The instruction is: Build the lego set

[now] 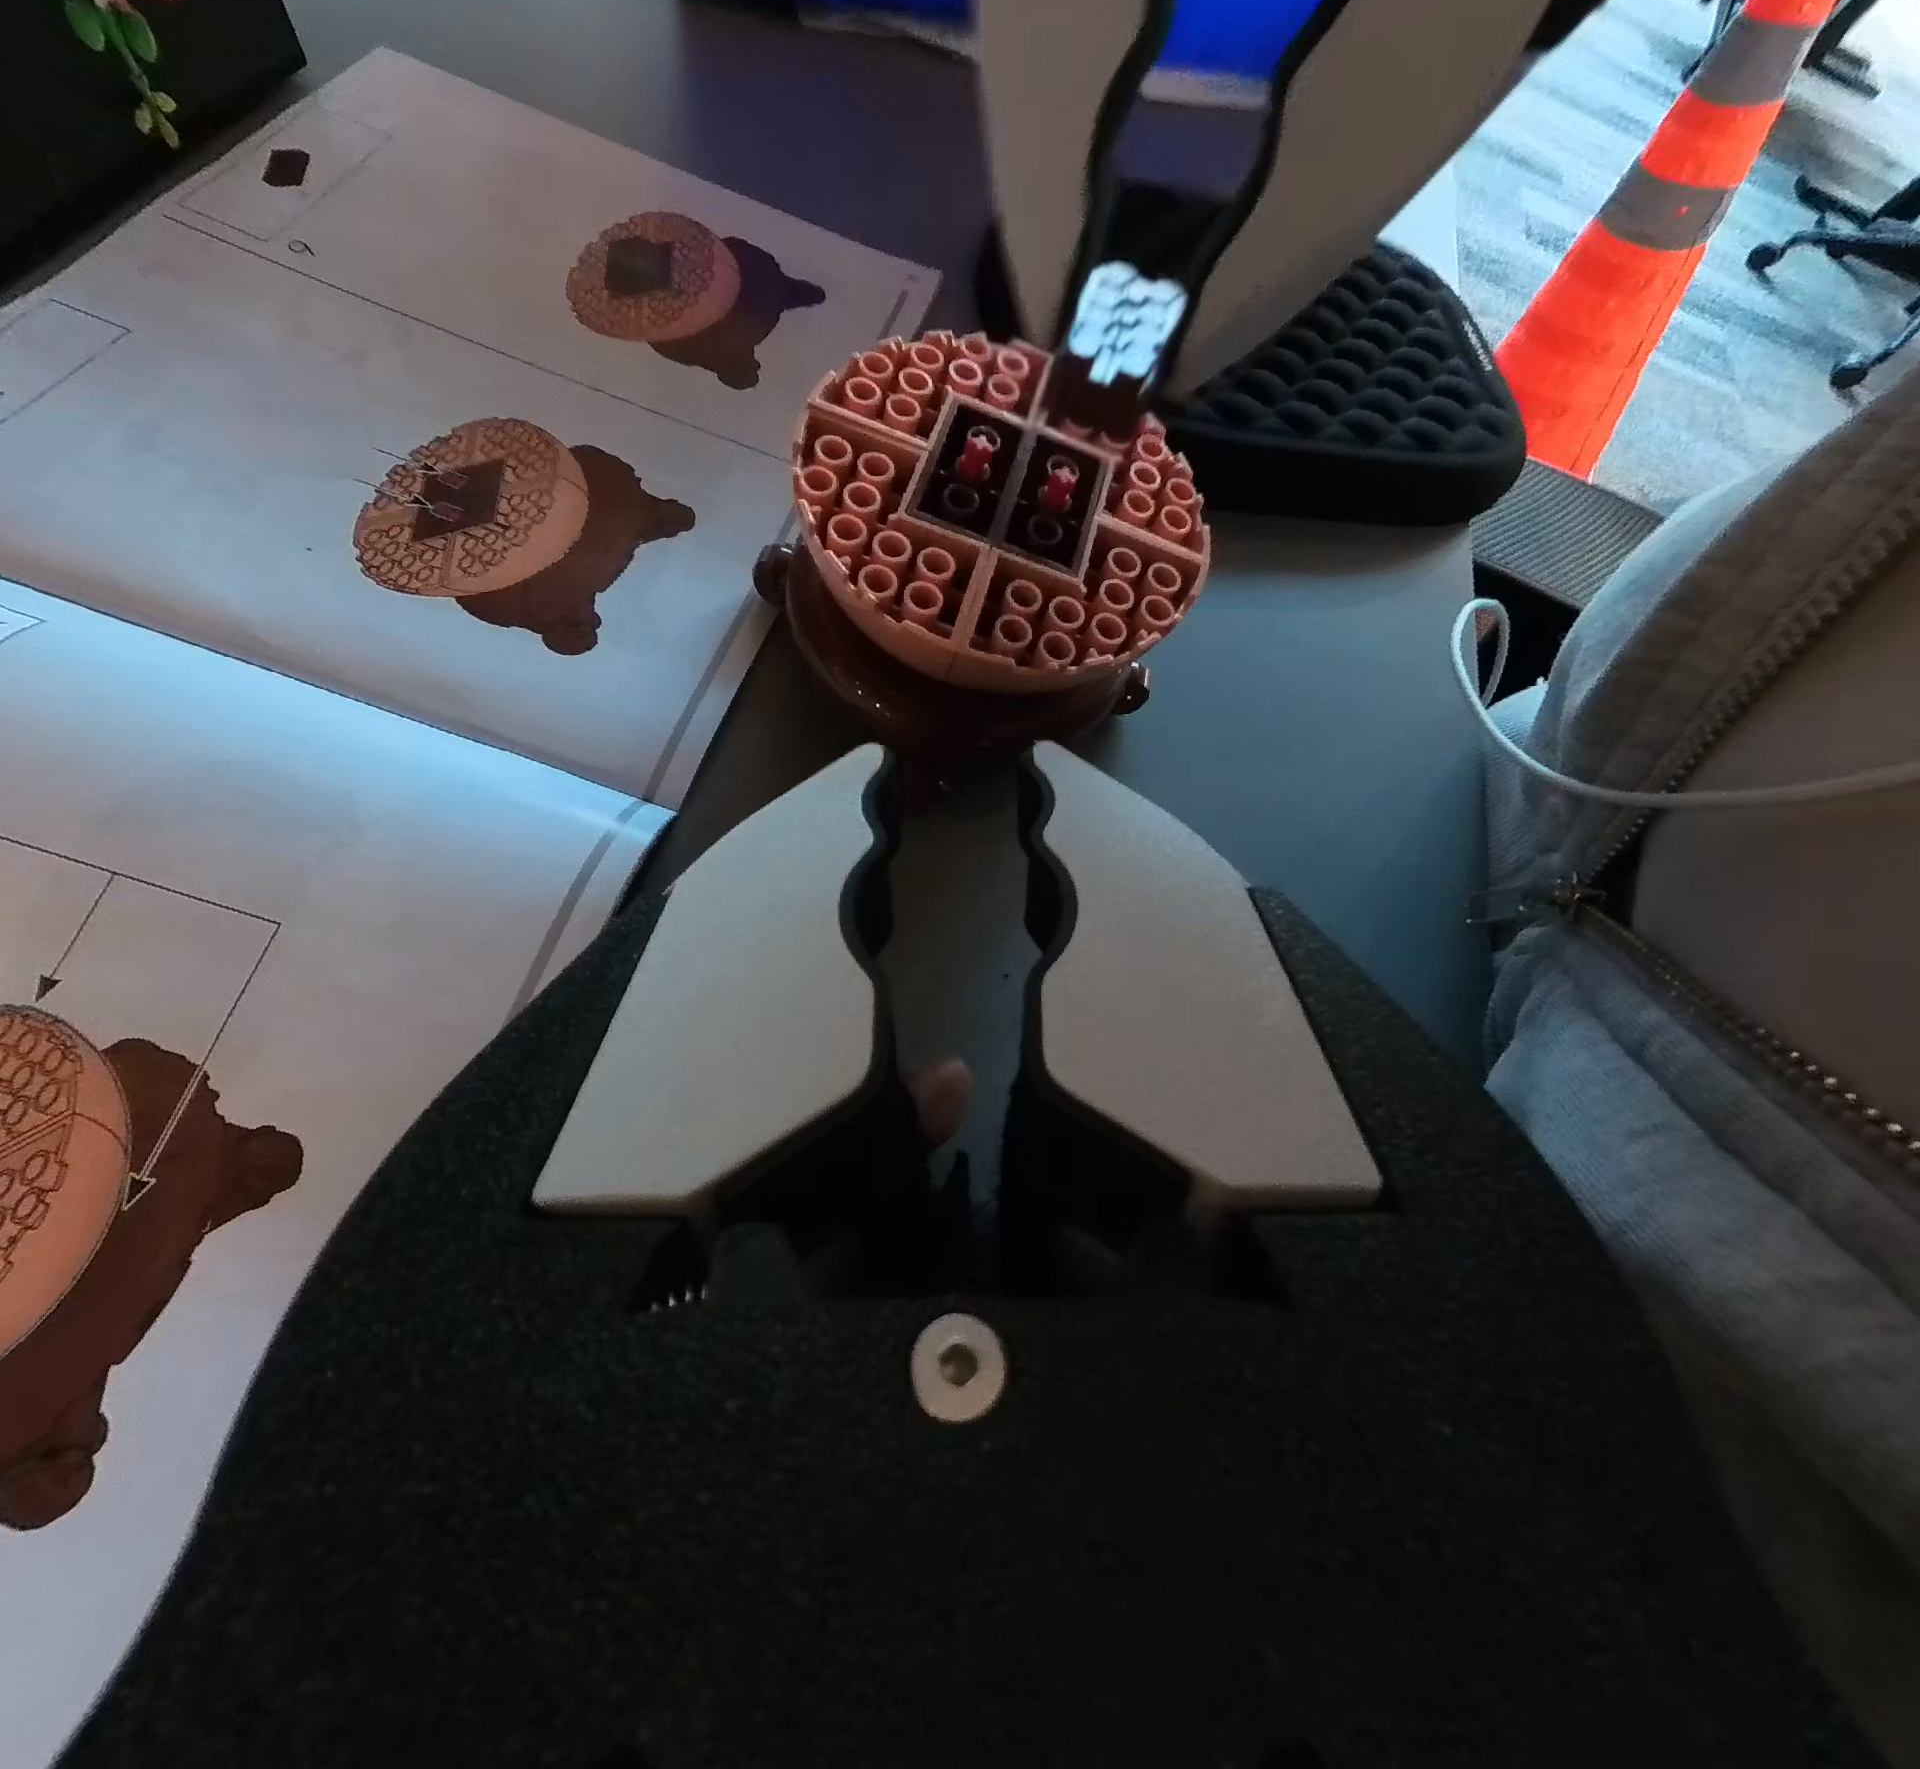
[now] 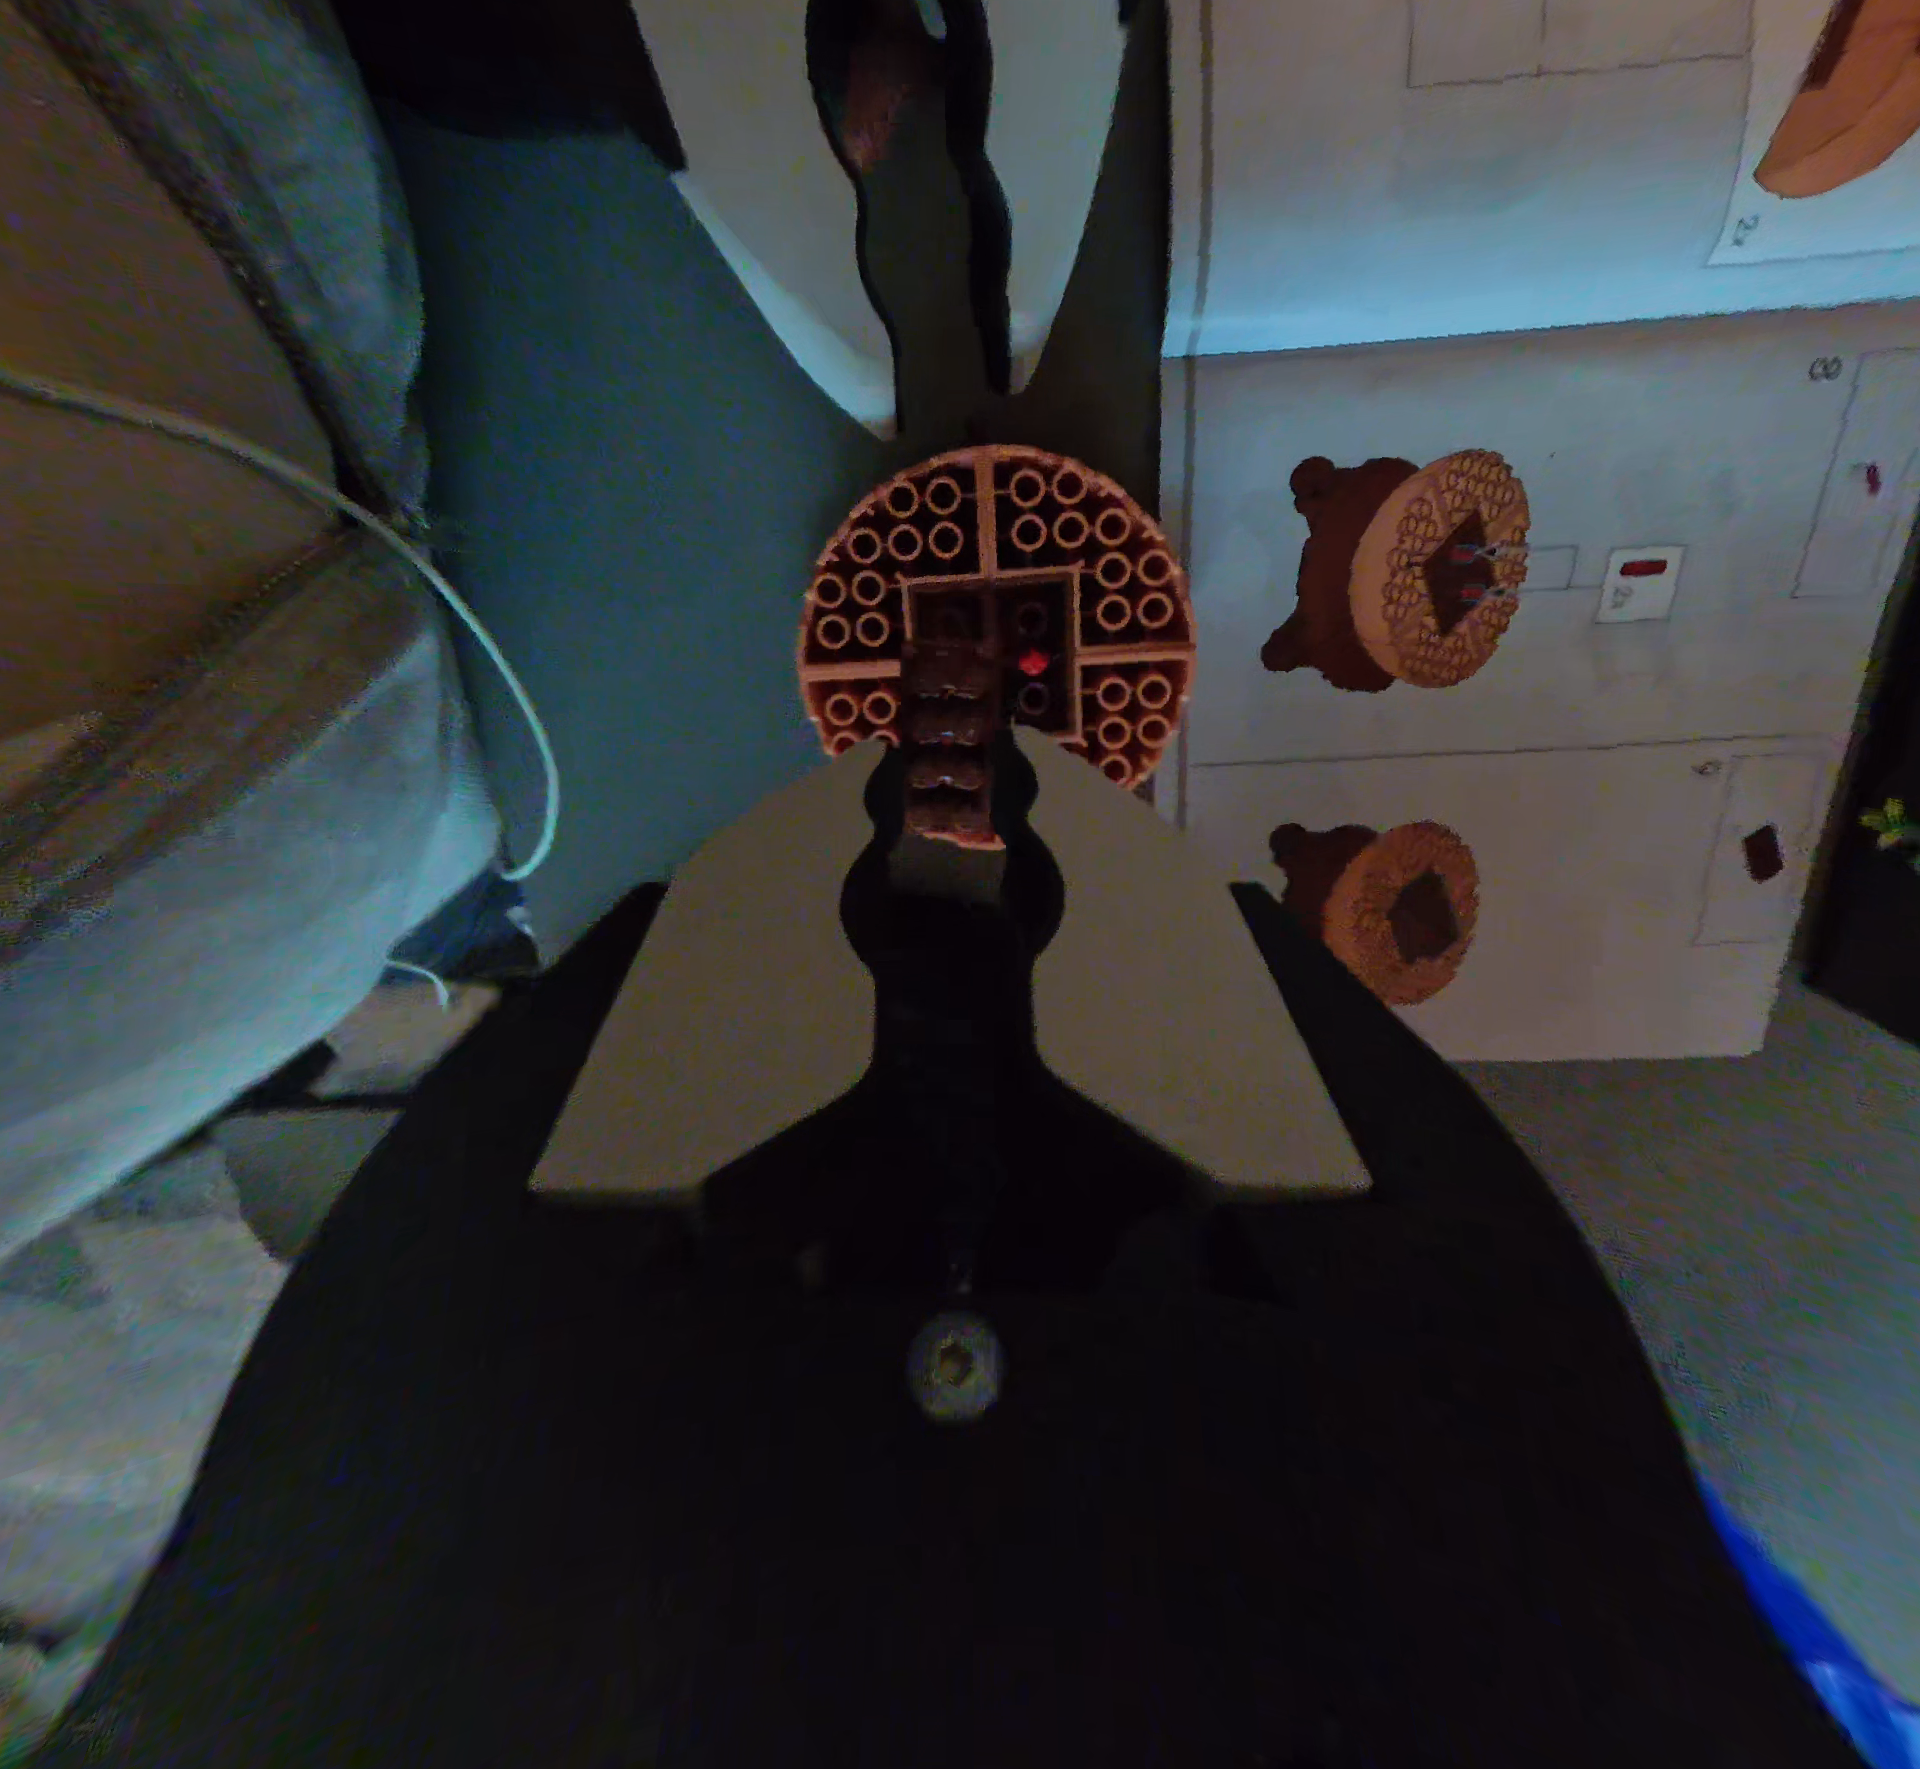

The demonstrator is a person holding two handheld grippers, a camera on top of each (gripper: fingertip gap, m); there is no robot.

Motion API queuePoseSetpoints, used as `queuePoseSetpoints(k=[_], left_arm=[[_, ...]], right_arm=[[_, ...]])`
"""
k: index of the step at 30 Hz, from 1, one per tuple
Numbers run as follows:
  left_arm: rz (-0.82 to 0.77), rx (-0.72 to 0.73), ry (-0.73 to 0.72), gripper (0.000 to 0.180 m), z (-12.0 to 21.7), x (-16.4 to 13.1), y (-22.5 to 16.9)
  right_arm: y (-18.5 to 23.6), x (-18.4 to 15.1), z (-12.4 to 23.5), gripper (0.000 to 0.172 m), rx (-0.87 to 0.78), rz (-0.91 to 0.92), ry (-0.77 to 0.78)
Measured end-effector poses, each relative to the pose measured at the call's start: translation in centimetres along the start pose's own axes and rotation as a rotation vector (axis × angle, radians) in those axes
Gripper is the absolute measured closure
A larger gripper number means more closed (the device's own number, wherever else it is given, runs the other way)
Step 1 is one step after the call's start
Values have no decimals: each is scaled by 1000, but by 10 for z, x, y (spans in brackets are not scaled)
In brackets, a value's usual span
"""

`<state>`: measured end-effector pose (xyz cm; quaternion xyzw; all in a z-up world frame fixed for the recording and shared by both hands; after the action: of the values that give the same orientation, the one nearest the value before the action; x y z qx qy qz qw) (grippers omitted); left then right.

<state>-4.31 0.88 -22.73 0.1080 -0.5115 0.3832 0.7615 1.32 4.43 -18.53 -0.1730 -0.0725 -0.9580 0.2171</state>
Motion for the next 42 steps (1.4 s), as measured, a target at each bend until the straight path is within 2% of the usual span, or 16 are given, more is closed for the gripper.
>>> queuePoseSetpoints(k=[3, 7, 9, 11, 13, 14, 17, 20, 24, 26, 31, 36, 42], left_arm=[[19, 9, -57, 161, 5, 7, 3], [56, 4, -133, 159, 13, 18, 7], [47, -12, -113, 155, 13, 19, 9], [-48, -6, -43, 146, 14, 16, 14], [-174, 13, 36, 138, 15, 13, 23], [-222, -24, 67, 134, 14, 13, 23], [-267, -236, 66, 109, 11, 23, 6], [-226, -398, -55, 92, 13, 44, -3], [-75, -583, -209, 87, 25, 71, -10], [-42, -623, -236, 87, 27, 75, -10], [-64, -613, -161, 89, 10, 62, -13], [-150, -615, -43, 86, -7, 44, -29], [-130, -626, -65, 87, -8, 42, -40]], right_arm=[[-1, -1, 13, 157, -6, -195, -130], [9, -20, 17, 156, 17, -430, -258], [16, -32, 13, 156, 35, -515, -287], [24, -40, 5, 157, 60, -575, -317], [36, -40, -4, 157, 104, -582, -343], [43, -37, -9, 156, 133, -564, -364], [67, -10, -13, 156, 283, -485, -553], [70, 11, 7, 157, 316, -421, -861], [64, 24, 55, 156, 310, -416, -1393], [63, 24, 66, 157, 294, -427, -1560], [62, 31, 66, 157, 384, -466, -1737], [51, 29, 66, 158, 360, -479, -1817], [37, 18, 78, 157, 316, -481, -1916]])
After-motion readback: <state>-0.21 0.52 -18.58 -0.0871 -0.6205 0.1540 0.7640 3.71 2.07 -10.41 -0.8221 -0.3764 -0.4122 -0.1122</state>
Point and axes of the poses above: each gripper's, where its closed fingertips meet, z back along the fingers, x out of its top, y = z × x across the jaws, the point moved 1 cm from there along z, back along the fingers, and after that the axes turned 5 degrees about -y, right-handed, at the moved point
